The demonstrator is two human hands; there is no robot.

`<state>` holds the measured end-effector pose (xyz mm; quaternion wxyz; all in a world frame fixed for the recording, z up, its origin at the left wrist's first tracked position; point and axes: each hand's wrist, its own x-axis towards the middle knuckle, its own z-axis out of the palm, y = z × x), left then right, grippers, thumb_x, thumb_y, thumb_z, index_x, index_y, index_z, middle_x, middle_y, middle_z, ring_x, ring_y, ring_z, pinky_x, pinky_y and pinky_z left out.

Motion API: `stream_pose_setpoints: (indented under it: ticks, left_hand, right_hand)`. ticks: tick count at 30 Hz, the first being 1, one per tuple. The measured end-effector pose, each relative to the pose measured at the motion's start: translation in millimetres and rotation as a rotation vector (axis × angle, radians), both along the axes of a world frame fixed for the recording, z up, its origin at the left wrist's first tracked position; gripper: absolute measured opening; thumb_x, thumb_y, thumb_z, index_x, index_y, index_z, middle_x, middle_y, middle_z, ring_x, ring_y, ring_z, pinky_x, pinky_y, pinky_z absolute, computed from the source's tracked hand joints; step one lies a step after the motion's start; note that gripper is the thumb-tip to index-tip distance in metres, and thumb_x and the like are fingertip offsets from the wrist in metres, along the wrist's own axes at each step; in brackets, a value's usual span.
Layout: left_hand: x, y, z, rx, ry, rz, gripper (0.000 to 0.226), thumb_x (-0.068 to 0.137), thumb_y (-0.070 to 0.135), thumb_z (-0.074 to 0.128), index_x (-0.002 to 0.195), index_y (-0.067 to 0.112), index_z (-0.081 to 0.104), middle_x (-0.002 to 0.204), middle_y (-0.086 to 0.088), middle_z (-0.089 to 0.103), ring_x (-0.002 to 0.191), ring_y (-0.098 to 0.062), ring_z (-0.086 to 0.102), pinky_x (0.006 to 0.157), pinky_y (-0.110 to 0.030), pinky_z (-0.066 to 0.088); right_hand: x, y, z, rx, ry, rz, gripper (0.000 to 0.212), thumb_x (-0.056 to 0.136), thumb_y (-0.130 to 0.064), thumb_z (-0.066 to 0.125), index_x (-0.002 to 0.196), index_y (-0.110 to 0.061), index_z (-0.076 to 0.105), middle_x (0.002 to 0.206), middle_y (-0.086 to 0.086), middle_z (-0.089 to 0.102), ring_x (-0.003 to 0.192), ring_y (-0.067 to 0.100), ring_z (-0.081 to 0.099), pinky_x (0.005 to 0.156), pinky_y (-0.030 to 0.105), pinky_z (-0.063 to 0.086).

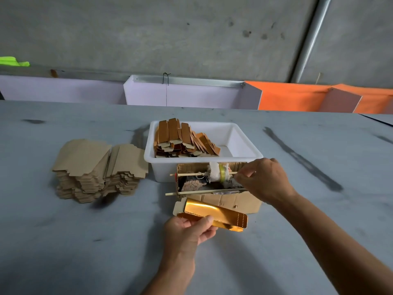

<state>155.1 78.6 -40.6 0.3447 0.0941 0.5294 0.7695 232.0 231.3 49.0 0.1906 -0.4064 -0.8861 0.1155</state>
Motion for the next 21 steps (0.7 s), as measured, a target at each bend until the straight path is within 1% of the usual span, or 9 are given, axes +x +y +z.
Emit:
stream_pose_setpoints:
  ticks: [1,3,6,8,10,13,16,21]
  left_hand:
    - [1,0,1,0.001,0.002,0.000,0.009,0.073,-0.009,0.070,0.076,-0.003,0.064,0.070,-0.019,0.070,0.062,-0.029,0.068,0.054,-0.029,0.056]
    - [1,0,2,0.002,0.005,-0.001,0.009,0.074,-0.009,0.070,0.075,-0.001,0.065,0.070,-0.018,0.070,0.061,-0.028,0.068,0.054,-0.029,0.056]
    - [0,-1,2,-0.007,0.018,0.000,0.008,0.075,-0.008,0.070,0.077,-0.002,0.066,0.070,-0.018,0.071,0.059,-0.027,0.068,0.054,-0.029,0.056]
    - [-1,-2,2,-0.004,0.031,0.003,0.008,0.075,-0.009,0.070,0.077,-0.002,0.066,0.069,-0.018,0.071,0.058,-0.026,0.068,0.053,-0.029,0.056]
    - [-2,-3,0,0.005,0.034,0.004,0.009,0.074,-0.009,0.070,0.076,-0.001,0.066,0.069,-0.018,0.071,0.058,-0.026,0.068,0.053,-0.029,0.056]
    - [-4,-5,-2,0.013,0.037,0.004,0.009,0.073,-0.009,0.071,0.075,-0.001,0.067,0.070,-0.018,0.071,0.059,-0.026,0.068,0.053,-0.028,0.056]
    - [-5,-5,-3,0.010,0.050,0.004,0.009,0.073,-0.008,0.071,0.074,0.000,0.068,0.070,-0.020,0.070,0.060,-0.027,0.068,0.054,-0.028,0.056]
    - [-4,-6,-4,-0.003,0.059,0.001,0.009,0.074,-0.008,0.071,0.076,0.000,0.068,0.070,-0.018,0.071,0.061,-0.027,0.069,0.055,-0.029,0.057]
  right_hand:
    - [-5,3,0,-0.012,-0.064,0.009,0.028,0.087,-0.035,0.062,0.109,-0.020,0.071,0.109,-0.002,0.068,0.103,0.019,0.047,0.071,0.024,0.038]
    - [-14,7,0,-0.061,-0.160,0.004,0.037,0.085,-0.040,0.064,0.112,-0.015,0.068,0.106,0.001,0.066,0.097,0.017,0.053,0.067,0.024,0.043]
    - [-24,8,-1,-0.133,-0.259,-0.001,0.041,0.082,-0.045,0.065,0.107,-0.014,0.065,0.091,0.000,0.065,0.084,0.014,0.059,0.065,0.025,0.048]
    - [-30,8,-1,-0.134,-0.308,0.000,0.038,0.080,-0.045,0.066,0.101,-0.013,0.063,0.077,-0.003,0.058,0.078,0.014,0.058,0.063,0.025,0.046]
    - [-34,7,1,-0.115,-0.347,-0.014,0.035,0.078,-0.046,0.067,0.092,-0.016,0.057,0.074,-0.004,0.054,0.080,0.015,0.057,0.069,0.027,0.046]
    - [-37,5,5,-0.101,-0.387,-0.029,0.036,0.076,-0.048,0.069,0.089,-0.021,0.050,0.075,-0.005,0.053,0.083,0.015,0.056,0.077,0.030,0.046]
    - [-38,3,6,-0.121,-0.418,-0.026,0.036,0.076,-0.047,0.069,0.089,-0.020,0.049,0.074,-0.005,0.051,0.083,0.015,0.054,0.080,0.030,0.046]
    - [-41,2,4,-0.164,-0.445,-0.020,0.036,0.076,-0.047,0.069,0.091,-0.019,0.052,0.077,-0.003,0.052,0.090,0.016,0.057,0.087,0.031,0.049]
